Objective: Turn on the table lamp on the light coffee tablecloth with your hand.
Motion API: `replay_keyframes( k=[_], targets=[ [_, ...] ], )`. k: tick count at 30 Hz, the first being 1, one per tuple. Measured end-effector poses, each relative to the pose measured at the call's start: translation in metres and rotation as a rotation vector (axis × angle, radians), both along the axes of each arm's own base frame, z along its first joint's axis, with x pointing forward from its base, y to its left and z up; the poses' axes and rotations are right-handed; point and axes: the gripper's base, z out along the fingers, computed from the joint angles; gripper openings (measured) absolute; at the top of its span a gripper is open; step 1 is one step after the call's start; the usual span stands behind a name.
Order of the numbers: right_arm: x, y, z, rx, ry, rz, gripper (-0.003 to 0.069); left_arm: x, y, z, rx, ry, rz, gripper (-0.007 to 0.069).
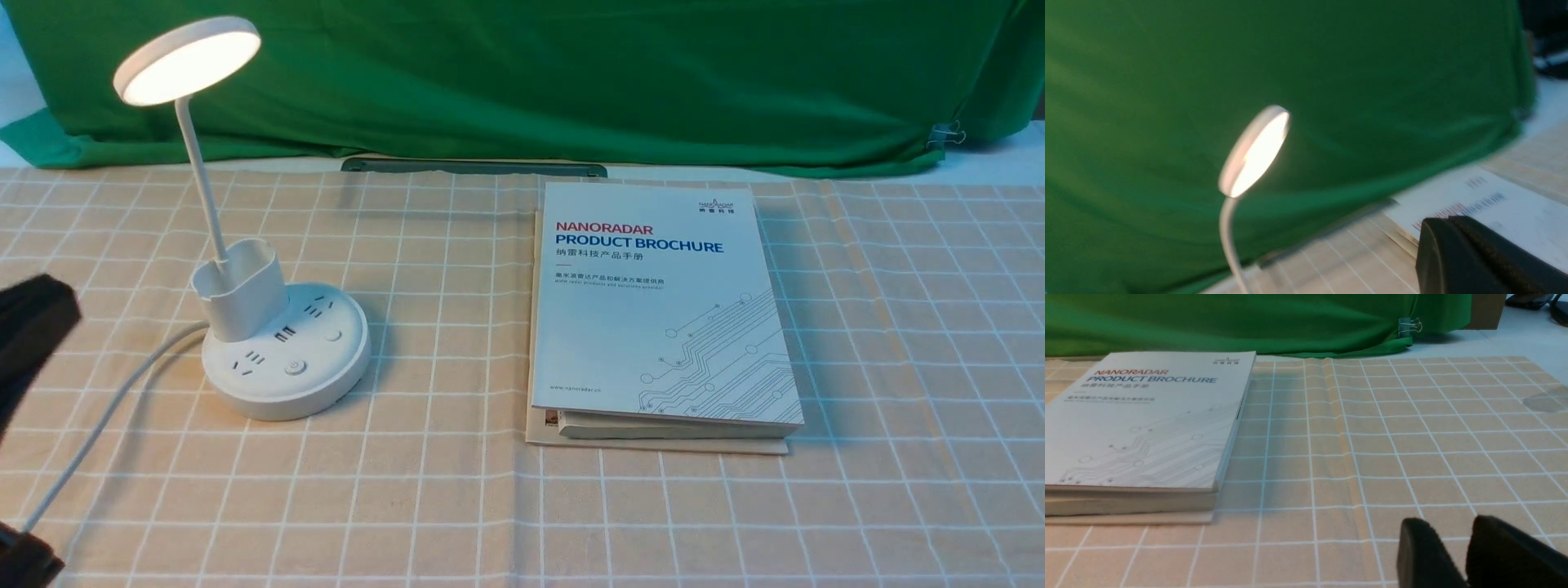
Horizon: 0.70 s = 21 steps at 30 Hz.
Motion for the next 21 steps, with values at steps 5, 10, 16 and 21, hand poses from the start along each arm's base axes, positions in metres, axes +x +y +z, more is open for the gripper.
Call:
replay_keyframes(
  k=[5, 10, 16, 21],
  targets=[
    [0.000, 0.000, 0.000, 0.000, 0.000, 0.000, 0.0238, -0.013, 0.019, -0.047, -0.131, -0.126, 0.205, 0.0021],
    [0.000, 0.000, 0.000, 0.000, 0.000, 0.000, 0.0238, -0.016, 0.026, -0.084, -0.216, -0.062, 0.305, 0.0021],
    [0.000, 0.000, 0.000, 0.000, 0.000, 0.000, 0.0238, -0.014, 0.027, -0.106, -0.254, 0.156, 0.333, 0.0021],
    [0.000, 0.000, 0.000, 0.000, 0.000, 0.000, 0.0238, -0.015, 0.027, -0.121, -0.266, 0.332, 0.338, 0.0021]
  ],
)
